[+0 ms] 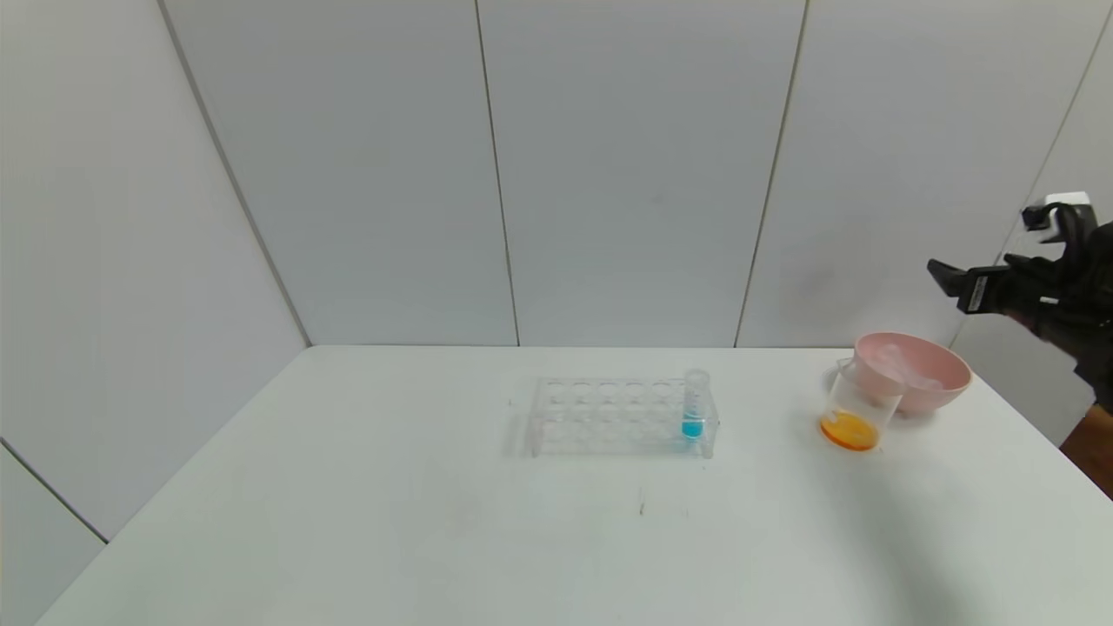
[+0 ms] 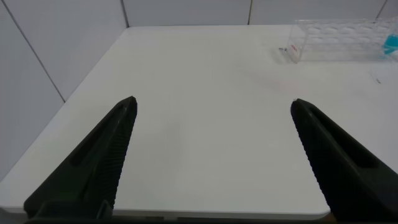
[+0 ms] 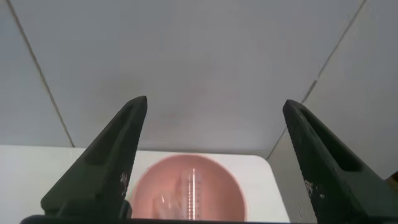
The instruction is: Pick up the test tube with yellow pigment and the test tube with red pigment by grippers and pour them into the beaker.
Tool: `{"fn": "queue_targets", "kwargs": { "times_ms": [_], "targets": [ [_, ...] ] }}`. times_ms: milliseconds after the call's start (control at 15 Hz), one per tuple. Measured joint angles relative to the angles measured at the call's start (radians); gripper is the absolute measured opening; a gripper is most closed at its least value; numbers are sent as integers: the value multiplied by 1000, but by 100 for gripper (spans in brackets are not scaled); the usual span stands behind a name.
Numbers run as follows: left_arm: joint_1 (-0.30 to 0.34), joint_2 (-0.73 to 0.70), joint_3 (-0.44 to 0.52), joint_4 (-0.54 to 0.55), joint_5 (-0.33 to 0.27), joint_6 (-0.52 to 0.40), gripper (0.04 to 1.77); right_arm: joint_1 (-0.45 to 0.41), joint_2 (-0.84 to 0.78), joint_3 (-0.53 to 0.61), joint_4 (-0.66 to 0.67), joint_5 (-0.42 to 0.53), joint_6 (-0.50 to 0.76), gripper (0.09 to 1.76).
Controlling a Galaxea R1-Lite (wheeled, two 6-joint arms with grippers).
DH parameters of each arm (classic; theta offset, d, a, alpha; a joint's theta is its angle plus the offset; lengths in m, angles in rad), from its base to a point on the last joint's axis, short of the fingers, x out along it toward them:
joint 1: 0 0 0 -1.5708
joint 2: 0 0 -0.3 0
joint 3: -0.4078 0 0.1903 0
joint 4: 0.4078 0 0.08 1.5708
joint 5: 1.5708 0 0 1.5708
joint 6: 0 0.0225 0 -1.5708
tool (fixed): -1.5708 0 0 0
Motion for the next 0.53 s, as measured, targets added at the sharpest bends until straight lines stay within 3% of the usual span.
{"fn": "queue_targets", "kwargs": {
  "times_ms": [267, 533],
  "targets": [
    [0, 0, 0, 0, 0, 0, 176, -2, -341, 100, 97, 3, 2, 162],
    [0, 0, 0, 0, 0, 0, 176, -1, -782, 273, 300, 3, 54, 166]
  ]
}}
